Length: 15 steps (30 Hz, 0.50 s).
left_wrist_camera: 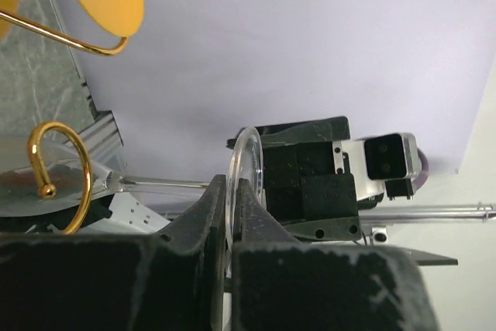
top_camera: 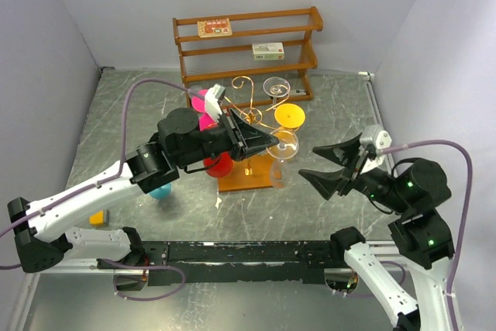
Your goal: Place the wine glass upside down on the wine glass rack
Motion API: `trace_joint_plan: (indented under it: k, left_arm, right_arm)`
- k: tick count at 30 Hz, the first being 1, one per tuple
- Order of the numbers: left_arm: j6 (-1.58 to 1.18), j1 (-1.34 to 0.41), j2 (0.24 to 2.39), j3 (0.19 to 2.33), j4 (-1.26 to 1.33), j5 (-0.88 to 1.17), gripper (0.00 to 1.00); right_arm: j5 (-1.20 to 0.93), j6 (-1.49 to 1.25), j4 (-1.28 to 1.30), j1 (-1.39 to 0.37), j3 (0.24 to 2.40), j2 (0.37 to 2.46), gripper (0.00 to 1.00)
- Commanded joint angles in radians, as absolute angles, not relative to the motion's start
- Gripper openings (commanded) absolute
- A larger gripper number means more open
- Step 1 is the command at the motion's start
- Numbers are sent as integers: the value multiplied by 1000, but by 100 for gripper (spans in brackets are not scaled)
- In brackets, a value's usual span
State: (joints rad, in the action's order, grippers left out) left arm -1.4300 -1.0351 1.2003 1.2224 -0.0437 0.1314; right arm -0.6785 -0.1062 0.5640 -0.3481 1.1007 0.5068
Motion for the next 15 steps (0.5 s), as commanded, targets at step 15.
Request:
trace_joint_plan:
  k: [15]
  left_arm:
    - [-1471,-935,1210,1226,-23,36,7]
  right_arm:
    - [-497,-85,574,-351,1189,434,65]
